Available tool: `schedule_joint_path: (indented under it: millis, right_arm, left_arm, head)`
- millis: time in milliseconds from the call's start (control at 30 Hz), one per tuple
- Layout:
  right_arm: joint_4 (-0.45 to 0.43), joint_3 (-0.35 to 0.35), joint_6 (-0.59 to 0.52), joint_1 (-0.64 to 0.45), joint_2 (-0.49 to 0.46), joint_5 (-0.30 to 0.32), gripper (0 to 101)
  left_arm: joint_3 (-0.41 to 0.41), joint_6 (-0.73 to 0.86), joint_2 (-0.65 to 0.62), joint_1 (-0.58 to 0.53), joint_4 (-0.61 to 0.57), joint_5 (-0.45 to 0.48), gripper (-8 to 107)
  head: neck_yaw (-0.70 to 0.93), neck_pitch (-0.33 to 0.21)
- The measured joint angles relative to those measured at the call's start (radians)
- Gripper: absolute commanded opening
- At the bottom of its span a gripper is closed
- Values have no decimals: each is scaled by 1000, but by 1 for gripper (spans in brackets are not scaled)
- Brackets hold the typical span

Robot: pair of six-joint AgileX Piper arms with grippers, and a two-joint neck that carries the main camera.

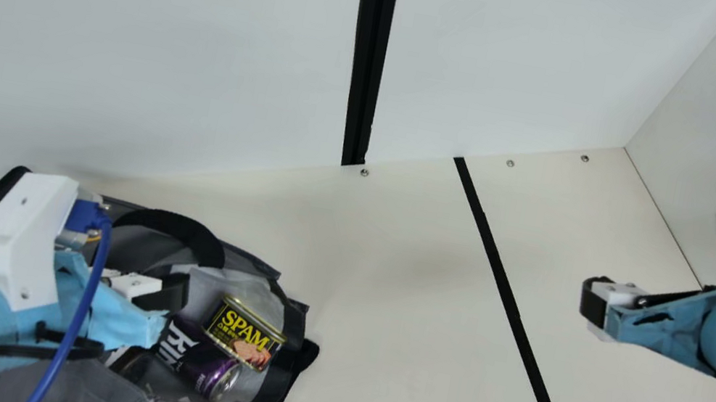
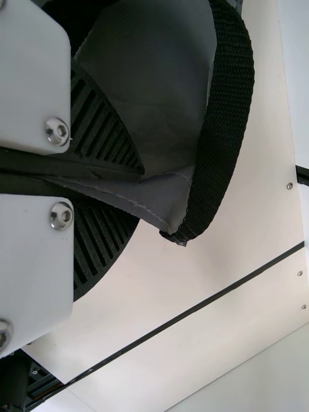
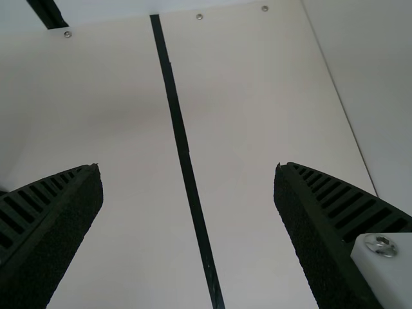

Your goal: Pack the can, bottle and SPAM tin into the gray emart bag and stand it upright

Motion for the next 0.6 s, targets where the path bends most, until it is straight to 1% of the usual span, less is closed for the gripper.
schedule_joint_path:
  millis: [600]
  right_arm:
    - [133,21,-161,35,126,-1,95]
  left_arm:
    - [0,0,0,0,0,0,-8]
  head:
    - [-2,0]
